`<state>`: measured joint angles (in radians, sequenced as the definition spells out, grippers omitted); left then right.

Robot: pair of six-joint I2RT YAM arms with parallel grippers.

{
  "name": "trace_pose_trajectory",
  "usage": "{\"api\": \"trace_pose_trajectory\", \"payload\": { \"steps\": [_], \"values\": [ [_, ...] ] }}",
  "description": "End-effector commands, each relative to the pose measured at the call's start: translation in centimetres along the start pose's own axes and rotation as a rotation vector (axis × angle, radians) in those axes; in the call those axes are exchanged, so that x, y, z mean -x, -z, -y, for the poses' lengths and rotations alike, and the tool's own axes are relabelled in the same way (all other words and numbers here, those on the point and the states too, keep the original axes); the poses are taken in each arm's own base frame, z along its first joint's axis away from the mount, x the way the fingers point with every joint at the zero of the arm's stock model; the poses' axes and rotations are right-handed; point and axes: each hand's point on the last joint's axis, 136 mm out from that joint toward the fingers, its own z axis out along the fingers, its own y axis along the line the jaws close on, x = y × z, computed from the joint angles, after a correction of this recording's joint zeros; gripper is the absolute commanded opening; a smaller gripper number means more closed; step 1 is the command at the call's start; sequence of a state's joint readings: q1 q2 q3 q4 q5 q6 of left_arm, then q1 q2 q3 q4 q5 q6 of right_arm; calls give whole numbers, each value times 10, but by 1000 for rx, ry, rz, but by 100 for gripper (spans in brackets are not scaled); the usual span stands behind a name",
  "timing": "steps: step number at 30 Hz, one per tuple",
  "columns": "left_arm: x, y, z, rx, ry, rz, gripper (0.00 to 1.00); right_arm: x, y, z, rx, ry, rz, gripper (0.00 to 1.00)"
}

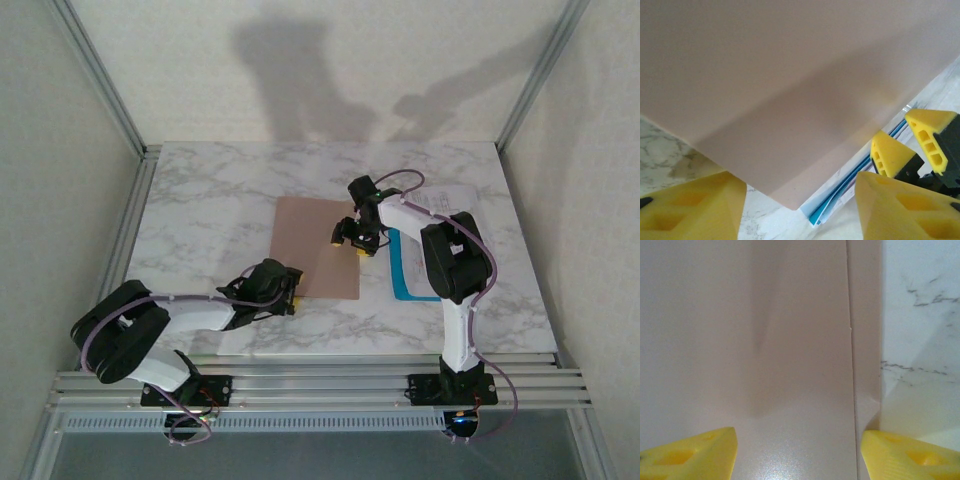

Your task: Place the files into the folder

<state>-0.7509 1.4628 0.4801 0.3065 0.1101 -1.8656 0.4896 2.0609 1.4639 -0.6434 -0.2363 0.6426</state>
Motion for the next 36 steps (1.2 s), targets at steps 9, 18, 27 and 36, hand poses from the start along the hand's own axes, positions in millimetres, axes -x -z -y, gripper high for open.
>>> {"api": "trace_pose_trajectory", "payload": {
  "steps": [9, 18, 27, 36],
  "values": [
    [-2, -7, 16, -44, -34, 31, 46, -31, -27, 24, -56, -35, -135, 69],
    [-6, -4, 22, -94, -56, 11, 34, -29, -27, 21, 24, -43, -162, 72],
    [-3, 12, 29, -165, -59, 18, 0, -24, -21, 22, 88, -68, -167, 72],
    [-9, 30, 31, -255, 1, -71, 0, -16, 2, -2, 210, -88, -142, 69]
  ]
}}
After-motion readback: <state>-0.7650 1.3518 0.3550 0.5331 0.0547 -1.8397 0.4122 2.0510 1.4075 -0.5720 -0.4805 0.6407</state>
